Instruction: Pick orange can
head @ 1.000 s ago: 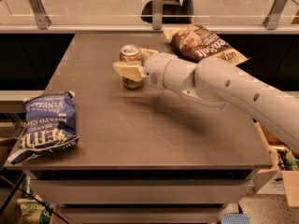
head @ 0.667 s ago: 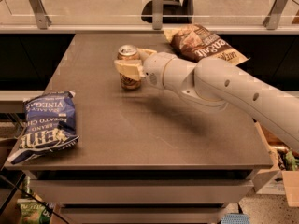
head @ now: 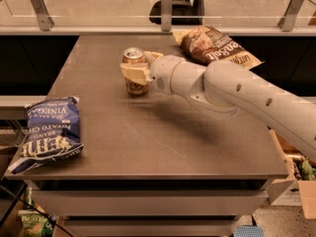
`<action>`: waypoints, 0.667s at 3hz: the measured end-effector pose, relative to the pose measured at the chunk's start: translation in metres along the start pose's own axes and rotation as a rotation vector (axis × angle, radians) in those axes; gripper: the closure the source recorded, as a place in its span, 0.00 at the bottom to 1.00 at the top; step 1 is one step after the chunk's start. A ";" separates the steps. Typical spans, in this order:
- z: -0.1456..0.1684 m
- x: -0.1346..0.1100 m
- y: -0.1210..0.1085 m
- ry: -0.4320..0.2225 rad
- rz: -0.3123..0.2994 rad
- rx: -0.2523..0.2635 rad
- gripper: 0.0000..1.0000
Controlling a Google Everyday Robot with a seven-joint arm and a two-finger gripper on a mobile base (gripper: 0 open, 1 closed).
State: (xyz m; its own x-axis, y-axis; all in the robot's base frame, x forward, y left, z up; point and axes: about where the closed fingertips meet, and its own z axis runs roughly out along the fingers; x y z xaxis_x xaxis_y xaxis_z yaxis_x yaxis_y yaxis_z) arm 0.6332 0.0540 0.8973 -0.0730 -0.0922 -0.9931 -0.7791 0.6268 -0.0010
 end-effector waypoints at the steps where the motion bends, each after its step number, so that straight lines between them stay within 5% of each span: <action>1: 0.000 0.000 0.000 0.000 0.000 0.000 1.00; 2: -0.004 -0.013 -0.002 -0.006 -0.067 0.015 1.00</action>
Offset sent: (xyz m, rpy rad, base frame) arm 0.0009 -0.0125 0.0296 -0.0897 -0.1327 -0.0246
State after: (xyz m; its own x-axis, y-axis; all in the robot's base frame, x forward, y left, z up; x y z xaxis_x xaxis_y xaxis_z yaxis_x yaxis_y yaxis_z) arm 0.6330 0.0509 0.9105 -0.0166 -0.1298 -0.9914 -0.7728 0.6309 -0.0697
